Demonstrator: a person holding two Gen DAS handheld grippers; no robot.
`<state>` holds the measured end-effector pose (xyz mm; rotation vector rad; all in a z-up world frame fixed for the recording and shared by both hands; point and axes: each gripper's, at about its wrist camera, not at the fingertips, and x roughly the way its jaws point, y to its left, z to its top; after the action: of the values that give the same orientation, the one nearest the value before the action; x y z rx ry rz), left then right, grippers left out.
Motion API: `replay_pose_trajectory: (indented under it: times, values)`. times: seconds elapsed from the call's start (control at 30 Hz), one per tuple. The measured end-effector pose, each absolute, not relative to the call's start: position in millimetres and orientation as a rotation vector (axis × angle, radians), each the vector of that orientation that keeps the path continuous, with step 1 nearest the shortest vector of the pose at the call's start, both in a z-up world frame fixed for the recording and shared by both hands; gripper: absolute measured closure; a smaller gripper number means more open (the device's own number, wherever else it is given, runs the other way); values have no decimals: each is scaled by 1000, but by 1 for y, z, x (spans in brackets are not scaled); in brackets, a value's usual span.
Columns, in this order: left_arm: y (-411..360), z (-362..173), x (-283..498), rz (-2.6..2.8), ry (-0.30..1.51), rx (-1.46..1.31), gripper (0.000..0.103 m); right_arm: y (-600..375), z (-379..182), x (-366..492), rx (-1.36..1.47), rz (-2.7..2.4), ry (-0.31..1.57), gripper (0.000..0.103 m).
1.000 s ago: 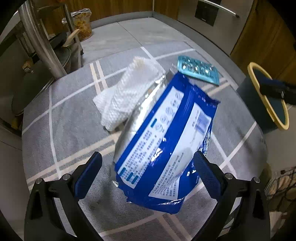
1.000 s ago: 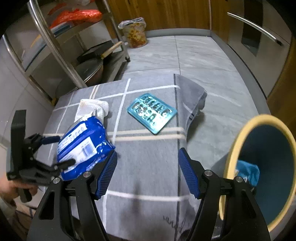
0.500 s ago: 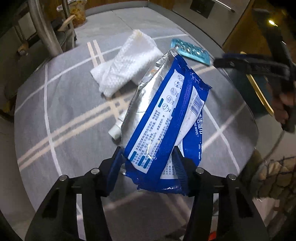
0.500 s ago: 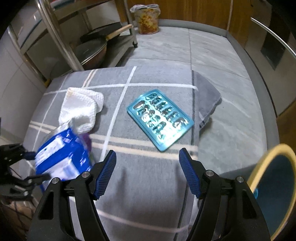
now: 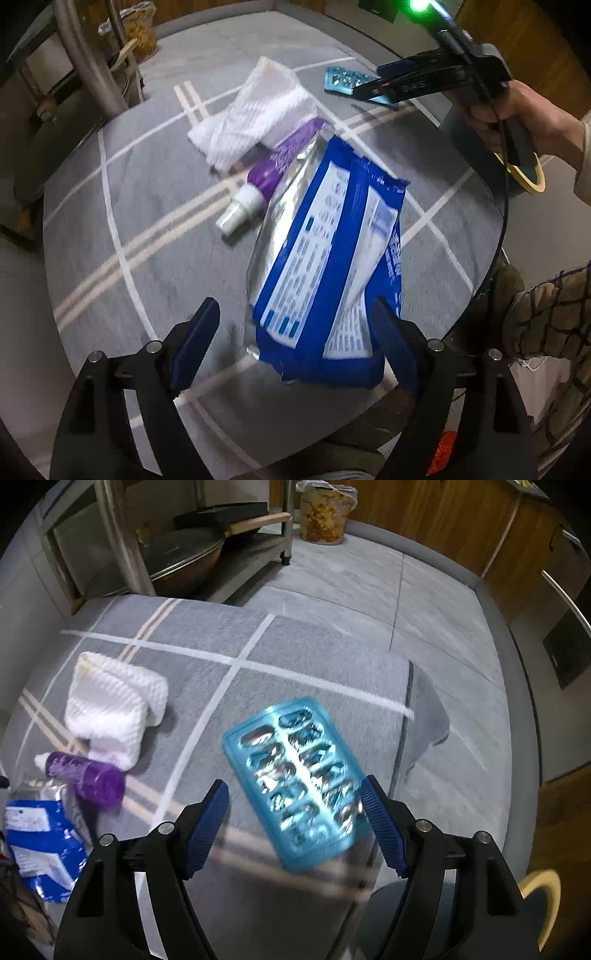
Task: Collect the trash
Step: 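Grasp the blue wipes pack with the left gripper while the right grasps the blue blister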
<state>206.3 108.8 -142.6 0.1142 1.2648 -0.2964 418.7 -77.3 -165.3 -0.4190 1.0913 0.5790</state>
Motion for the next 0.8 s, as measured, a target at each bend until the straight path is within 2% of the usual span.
replay_pose_trajectory:
  times: [0.33,0.37,0.43,0.53,0.8]
  values:
    - [93,-152,233,-314,1282,117,21,-80,-173,426,-432,604,1096,27]
    - [92,-155,234,-314,1289,112,22,-81,-173,425,-438,607,1093,28]
    - [92,-160,237,-314,1304,107,31,-81,-173,422,-451,610,1088,29]
    - [97,-166,237,-311,1312,72,36,-83,-173,415,-459,610,1082,30]
    - [107,-167,232,-325,1339,26,41,-86,-171,387,-444,625,1109,32]
